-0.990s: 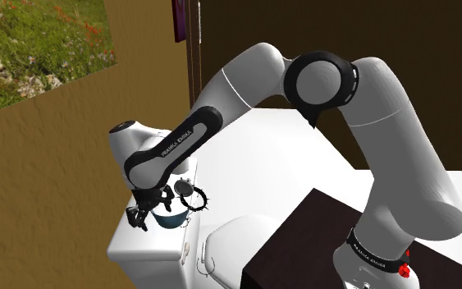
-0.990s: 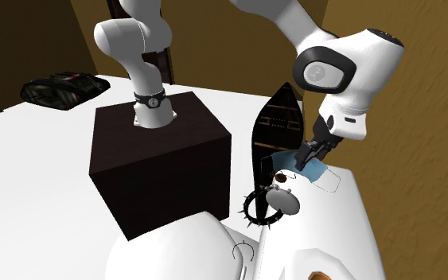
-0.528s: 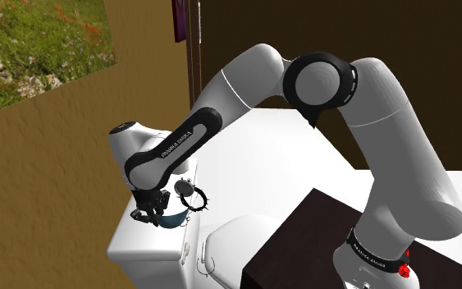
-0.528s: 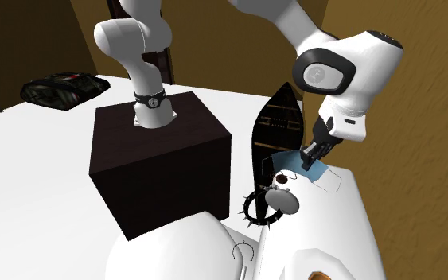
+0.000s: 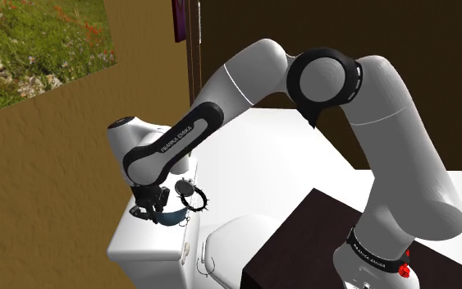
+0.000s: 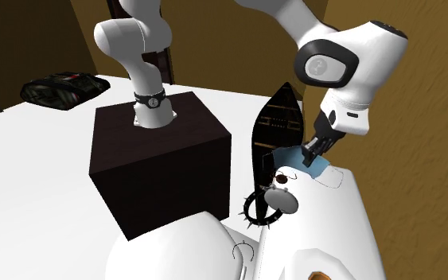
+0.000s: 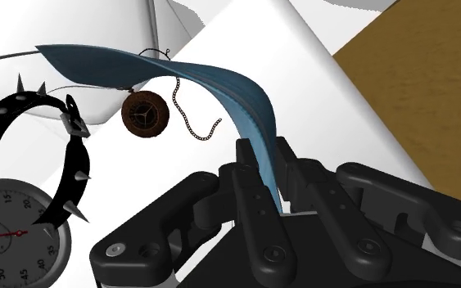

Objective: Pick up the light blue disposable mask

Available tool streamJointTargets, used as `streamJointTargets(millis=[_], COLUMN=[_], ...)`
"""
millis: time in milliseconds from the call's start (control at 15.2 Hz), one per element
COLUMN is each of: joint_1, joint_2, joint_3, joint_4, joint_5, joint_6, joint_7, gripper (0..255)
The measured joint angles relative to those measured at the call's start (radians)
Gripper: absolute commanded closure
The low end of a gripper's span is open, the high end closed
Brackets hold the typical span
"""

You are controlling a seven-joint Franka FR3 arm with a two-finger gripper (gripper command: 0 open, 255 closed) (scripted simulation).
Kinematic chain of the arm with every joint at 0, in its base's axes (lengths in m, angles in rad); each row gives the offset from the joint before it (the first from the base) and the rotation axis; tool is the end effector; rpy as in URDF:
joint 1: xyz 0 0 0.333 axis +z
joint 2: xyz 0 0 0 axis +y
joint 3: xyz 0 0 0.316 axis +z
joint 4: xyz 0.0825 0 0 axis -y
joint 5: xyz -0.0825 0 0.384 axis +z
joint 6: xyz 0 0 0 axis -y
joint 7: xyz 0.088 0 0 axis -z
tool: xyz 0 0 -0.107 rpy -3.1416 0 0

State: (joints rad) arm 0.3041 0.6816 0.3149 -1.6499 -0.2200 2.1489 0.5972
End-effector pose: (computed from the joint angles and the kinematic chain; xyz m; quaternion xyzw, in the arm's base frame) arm 0.5625 0.3624 0.2178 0.9960 0.0519 -0.0658 0.0299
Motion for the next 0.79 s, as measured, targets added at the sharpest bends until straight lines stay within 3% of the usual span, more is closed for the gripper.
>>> streamJointTargets(millis=[792], joint_1=[-0.014], joint_2=[-0.091], joint_3=[0.021], joint_4=[0.02], joint_5=[0.03], joint_6=[-0.108], joint_7=[-0.016], gripper=[255])
